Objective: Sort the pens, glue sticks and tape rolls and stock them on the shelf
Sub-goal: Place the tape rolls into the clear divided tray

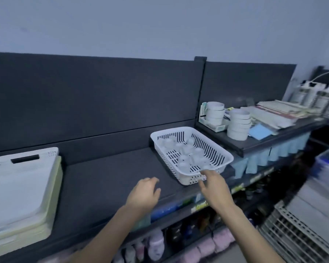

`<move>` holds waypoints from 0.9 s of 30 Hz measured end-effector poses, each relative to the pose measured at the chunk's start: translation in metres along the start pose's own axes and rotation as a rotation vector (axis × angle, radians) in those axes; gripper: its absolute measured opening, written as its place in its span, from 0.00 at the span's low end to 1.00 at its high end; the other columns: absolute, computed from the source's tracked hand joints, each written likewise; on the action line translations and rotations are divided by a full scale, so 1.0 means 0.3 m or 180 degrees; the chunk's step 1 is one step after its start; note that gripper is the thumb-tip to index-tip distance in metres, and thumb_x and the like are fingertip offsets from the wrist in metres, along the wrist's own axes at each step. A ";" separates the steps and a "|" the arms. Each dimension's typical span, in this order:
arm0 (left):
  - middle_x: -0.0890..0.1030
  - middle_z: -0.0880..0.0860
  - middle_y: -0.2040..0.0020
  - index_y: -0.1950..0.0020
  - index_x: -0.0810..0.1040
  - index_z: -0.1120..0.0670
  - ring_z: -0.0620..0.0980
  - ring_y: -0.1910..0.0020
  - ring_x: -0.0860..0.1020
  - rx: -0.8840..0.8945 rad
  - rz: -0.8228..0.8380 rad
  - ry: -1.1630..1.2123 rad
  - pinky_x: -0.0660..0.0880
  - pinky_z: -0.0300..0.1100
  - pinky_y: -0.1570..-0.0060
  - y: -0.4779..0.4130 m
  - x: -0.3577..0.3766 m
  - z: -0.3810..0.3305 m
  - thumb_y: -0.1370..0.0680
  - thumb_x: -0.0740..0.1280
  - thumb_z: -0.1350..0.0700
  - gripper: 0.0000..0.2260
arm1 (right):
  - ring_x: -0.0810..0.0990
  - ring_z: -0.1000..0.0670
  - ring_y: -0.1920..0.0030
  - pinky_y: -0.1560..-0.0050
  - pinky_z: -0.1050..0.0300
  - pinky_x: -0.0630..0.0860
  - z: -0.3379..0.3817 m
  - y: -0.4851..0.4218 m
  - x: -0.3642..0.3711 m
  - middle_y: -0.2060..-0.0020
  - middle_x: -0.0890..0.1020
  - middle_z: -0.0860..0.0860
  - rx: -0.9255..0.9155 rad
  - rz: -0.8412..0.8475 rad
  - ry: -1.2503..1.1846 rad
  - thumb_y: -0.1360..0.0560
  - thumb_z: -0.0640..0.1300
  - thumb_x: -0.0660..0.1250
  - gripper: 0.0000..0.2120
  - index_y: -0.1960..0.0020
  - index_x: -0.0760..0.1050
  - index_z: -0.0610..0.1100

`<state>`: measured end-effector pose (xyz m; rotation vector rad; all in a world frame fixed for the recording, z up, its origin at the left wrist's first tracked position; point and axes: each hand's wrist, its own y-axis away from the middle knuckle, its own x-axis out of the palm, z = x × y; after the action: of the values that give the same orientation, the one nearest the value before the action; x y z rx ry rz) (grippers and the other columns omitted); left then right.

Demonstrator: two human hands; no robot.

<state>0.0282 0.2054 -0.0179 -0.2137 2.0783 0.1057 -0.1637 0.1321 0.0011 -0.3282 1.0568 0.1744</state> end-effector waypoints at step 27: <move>0.75 0.47 0.62 0.63 0.70 0.50 0.50 0.60 0.76 -0.1670 -0.1404 0.1649 0.75 0.43 0.60 -0.441 0.152 -0.280 0.24 0.60 0.65 0.11 | 0.76 0.44 0.56 0.59 0.53 0.73 -0.526 -0.709 -0.015 0.51 0.79 0.39 0.0109 0.0735 -0.0722 0.24 0.35 0.59 0.11 0.42 0.71 0.33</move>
<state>-0.0396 0.0570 -0.0144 -1.1097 2.4185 0.3555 -0.2331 -0.1220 -0.0273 -0.1501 0.8697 0.3911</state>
